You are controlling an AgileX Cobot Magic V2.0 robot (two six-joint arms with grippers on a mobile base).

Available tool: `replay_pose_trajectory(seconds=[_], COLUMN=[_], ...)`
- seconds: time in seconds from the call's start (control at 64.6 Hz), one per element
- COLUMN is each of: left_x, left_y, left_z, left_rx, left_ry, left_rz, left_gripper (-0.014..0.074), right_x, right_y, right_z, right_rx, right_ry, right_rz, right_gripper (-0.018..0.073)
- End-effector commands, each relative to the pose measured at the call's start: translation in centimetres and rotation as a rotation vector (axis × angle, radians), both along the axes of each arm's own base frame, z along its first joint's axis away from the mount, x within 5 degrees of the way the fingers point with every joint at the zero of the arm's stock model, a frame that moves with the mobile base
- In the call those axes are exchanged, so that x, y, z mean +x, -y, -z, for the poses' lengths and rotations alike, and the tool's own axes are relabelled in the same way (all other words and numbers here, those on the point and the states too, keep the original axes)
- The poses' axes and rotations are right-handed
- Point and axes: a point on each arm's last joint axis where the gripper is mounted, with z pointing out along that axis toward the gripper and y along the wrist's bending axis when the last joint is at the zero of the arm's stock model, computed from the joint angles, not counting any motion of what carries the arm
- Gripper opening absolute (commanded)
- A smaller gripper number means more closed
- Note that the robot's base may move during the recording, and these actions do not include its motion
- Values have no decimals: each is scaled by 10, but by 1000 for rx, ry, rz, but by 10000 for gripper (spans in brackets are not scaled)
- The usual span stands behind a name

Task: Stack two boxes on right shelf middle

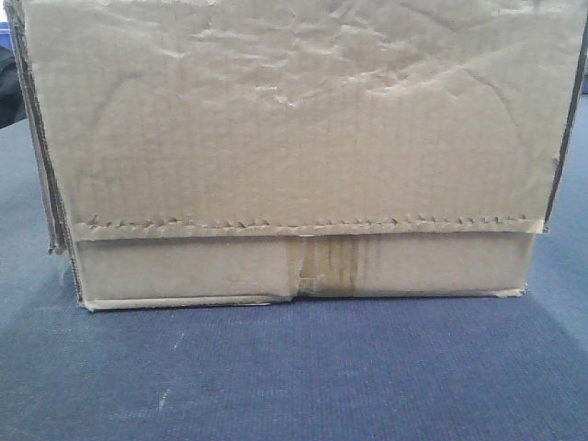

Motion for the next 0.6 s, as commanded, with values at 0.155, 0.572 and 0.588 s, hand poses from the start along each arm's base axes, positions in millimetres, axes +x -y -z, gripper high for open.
replay_pose_trajectory(seconds=[0.155, 0.572, 0.588], left_x=[-7, -56, -60], left_y=[1, -22, -24], left_z=[-12, -87, -90], left_rx=[-30, -94, -83], left_ry=[25, 252, 264], left_rz=[1, -13, -17], left_gripper=[402, 599, 599], right_x=[1, 1, 1], right_y=[0, 0, 0], right_z=[-3, -3, -2], right_rx=[-6, -6, -7], right_ry=[16, 16, 13], right_rz=[-1, -1, -1], right_gripper=[570, 570, 570])
